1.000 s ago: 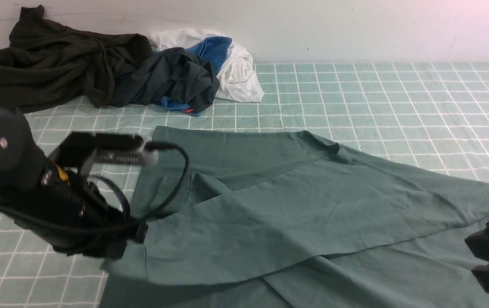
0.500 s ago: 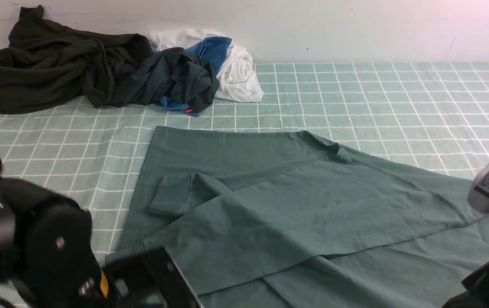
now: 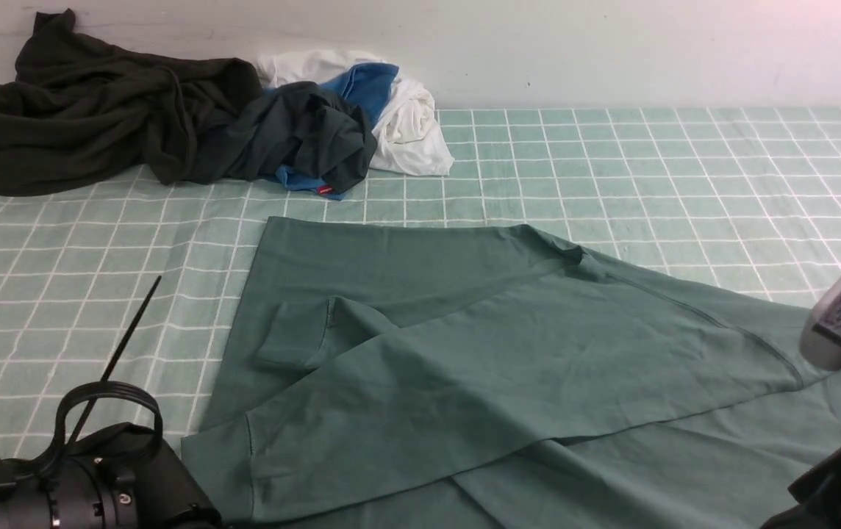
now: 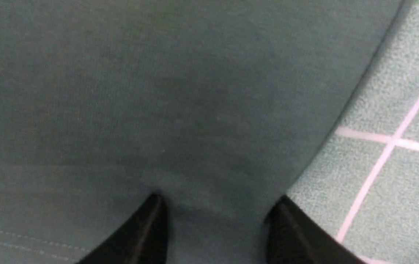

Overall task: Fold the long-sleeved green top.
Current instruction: Use both arms simultaneously to clamp the lower edge of the clothing fabric

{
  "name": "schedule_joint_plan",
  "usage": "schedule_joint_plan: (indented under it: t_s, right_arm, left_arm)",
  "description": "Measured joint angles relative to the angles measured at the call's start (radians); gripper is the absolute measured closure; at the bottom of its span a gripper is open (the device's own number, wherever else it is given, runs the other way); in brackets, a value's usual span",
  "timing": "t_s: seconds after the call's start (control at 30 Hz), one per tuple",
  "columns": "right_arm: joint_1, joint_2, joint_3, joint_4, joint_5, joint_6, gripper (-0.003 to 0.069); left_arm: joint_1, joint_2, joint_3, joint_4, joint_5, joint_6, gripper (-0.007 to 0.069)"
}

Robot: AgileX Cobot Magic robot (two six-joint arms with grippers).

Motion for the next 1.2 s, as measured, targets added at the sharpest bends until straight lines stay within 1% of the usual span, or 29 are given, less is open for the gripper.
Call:
schedule_joint_plan:
  t_s: [0.07,0.1,0.13,0.17,0.2,0.23,0.27,0.37,0.53,0.63,0.73,0.77,0.8,0.9,0.97,1.0,1.07,1.2]
  right_arm:
    - [0.000,0.000,0.000,-0.001,0.000,0.000,0.0361]
    - [0.000,0.000,0.000,-0.002,0.000,0.000,0.0361]
    - [0.000,0.000,0.000,-0.002,0.000,0.000,0.0361]
    - [0.000,0.000,0.000,-0.005,0.000,0.000,0.0361]
    - [0.000,0.000,0.000,-0.010,0.000,0.000,0.0361]
    - [0.000,0.000,0.000,-0.013,0.000,0.000,0.0361]
    - [0.000,0.000,0.000,-0.024,0.000,0.000,0.0361]
    - [0.001,0.000,0.000,-0.035,0.000,0.000,0.0361]
    - [0.001,0.000,0.000,-0.050,0.000,-0.005,0.0361]
    - [0.001,0.001,0.000,-0.068,0.000,-0.040,0.0361]
    - [0.001,0.012,0.019,-0.059,-0.001,-0.128,0.0352]
    - [0.001,0.015,0.023,-0.056,-0.003,-0.136,0.0350]
    - [0.001,0.031,0.068,-0.030,-0.009,-0.212,0.0330]
    - [0.001,0.058,0.134,-0.002,-0.038,-0.304,0.0298]
    - [0.001,0.098,0.216,0.009,-0.123,-0.412,0.0246]
    - [0.001,0.111,0.237,0.010,-0.157,-0.439,0.0230]
    - [0.001,0.133,0.262,0.009,-0.205,-0.478,0.0212]
    - [0.001,0.212,0.291,-0.038,-0.308,-0.564,0.0198]
  left_arm:
    - [0.000,0.000,-0.001,0.001,-0.001,-0.011,0.0354]
    - [0.000,0.000,-0.003,0.002,-0.002,-0.025,0.0397]
    - [0.000,0.000,-0.004,0.003,-0.002,-0.031,0.0405]
    - [0.000,0.001,-0.007,0.008,-0.003,-0.053,0.0466]
    - [0.000,0.005,-0.015,0.014,-0.002,-0.074,0.0505]
    - [0.000,0.007,-0.016,0.016,-0.002,-0.078,0.0521]
    - [0.000,0.011,-0.042,0.022,0.020,-0.110,0.0586]
    - [0.000,0.011,-0.078,0.025,0.062,-0.130,0.0618]
    - [0.000,0.011,-0.108,0.026,0.099,-0.136,0.0619]
    - [0.000,0.011,-0.109,0.026,0.124,-0.154,0.0619]
    - [0.011,0.005,-0.112,0.022,0.159,-0.189,0.0619]
    - [0.013,0.005,-0.112,0.020,0.160,-0.191,0.0619]
    - [0.032,-0.017,-0.112,0.013,0.173,-0.202,0.0619]
    - [0.057,-0.055,-0.113,0.001,0.187,-0.207,0.0619]
    - [0.089,-0.107,-0.114,-0.016,0.212,-0.203,0.0619]
    - [0.096,-0.122,-0.114,-0.019,0.220,-0.195,0.0619]
    - [0.104,-0.140,-0.114,-0.021,0.226,-0.180,0.0619]
    - [0.110,-0.149,-0.114,-0.025,0.225,-0.163,0.0619]
